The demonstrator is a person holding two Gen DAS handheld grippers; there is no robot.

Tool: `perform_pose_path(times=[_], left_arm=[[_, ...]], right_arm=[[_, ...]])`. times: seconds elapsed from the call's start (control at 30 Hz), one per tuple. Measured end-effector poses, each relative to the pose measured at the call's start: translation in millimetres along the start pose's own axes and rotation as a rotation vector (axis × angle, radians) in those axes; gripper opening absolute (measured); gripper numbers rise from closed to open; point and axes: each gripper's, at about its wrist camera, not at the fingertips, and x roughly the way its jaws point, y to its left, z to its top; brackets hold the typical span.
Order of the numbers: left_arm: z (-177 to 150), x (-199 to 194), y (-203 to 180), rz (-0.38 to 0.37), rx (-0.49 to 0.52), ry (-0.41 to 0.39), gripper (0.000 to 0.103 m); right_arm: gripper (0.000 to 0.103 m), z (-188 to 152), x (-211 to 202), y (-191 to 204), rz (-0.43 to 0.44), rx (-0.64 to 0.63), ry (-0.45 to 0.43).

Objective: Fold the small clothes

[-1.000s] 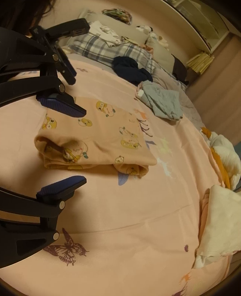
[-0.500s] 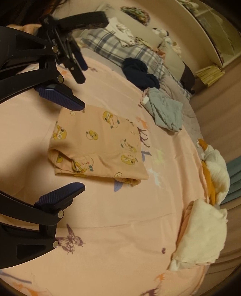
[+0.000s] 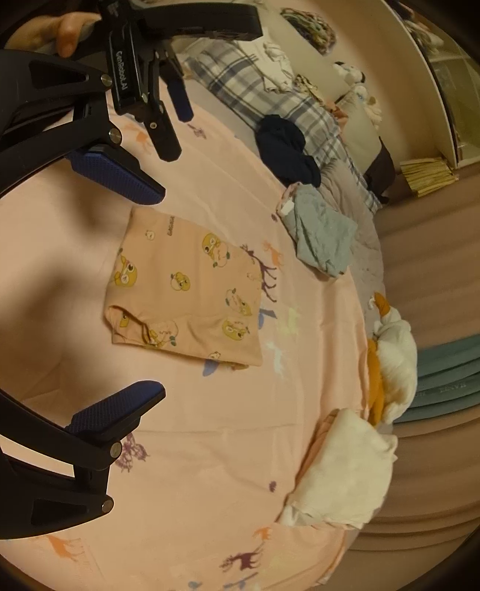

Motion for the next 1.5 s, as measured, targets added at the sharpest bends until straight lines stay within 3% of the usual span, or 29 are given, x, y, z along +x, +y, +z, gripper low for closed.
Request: perform_pose_path(times=[0.3,0.53,1.5], left_arm=[[-2.7,-12.1,-12.1,0.047,0.035,0.013,0.102],[-5.2,-14.2,-19.3,0.044,0.048,0.006,0.102],[-4.3,-10.7,-15.9,0.042,0.022,0.014,0.102]], right_arm=[[0.102,-0.8,-17.7,14.1,-0.05,-0.047,-0.047],[0.102,-5.5,-7.5,16.2,-0.067,-0.042,-0.021],[0.102,-6.7,-4.4,24.1,-0.05,-0.041,-0.008]])
